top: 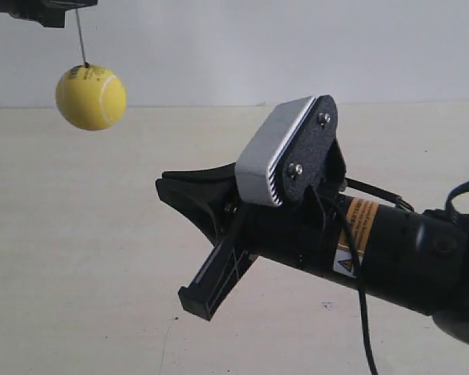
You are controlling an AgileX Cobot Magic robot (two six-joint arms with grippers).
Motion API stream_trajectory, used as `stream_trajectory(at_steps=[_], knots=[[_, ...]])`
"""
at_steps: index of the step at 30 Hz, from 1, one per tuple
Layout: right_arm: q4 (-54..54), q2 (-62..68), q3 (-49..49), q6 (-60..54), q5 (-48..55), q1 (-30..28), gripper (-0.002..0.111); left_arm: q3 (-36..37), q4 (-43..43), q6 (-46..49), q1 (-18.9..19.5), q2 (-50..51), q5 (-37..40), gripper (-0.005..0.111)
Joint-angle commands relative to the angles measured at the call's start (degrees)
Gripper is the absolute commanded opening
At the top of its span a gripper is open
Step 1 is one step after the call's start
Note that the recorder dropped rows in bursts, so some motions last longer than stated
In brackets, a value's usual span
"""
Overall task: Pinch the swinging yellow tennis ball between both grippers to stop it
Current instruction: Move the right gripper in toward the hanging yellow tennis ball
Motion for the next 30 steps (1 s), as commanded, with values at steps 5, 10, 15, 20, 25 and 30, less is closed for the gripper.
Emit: stream_trajectory(at_steps=[5, 10, 15, 20, 25, 30], knots=[[1.0, 8.0, -6.3, -1.3, -2.2, 0.0, 0.000, -2.0, -0.1, 1.3, -0.1, 4.6, -0.9, 0.005], [0.7, 11.1, -11.2, -2.3, -2.9, 0.0, 0.000, -2.9, -0.1, 1.5, -0.1, 6.0, -3.6, 0.005], [0.9, 11.2, -13.9, -3.9, -3.2, 0.0, 0.000, -2.9, -0.1, 1.5, -0.1, 6.5, -3.6, 0.005], [2.3, 11.2, -15.7, -6.2, -1.7, 0.0, 0.000, -2.9, -0.1, 1.9, -0.1, 6.4, -3.6, 0.005], [5.7, 11.2, -16.3, -8.9, -1.1, 0.0, 0.000, -2.9, -0.1, 2.8, -0.1, 6.4, -3.4, 0.005], [7.5, 11.2, -16.3, -10.2, -1.0, 0.0, 0.000, -2.9, -0.1, 2.8, -0.1, 6.4, -4.4, 0.005]])
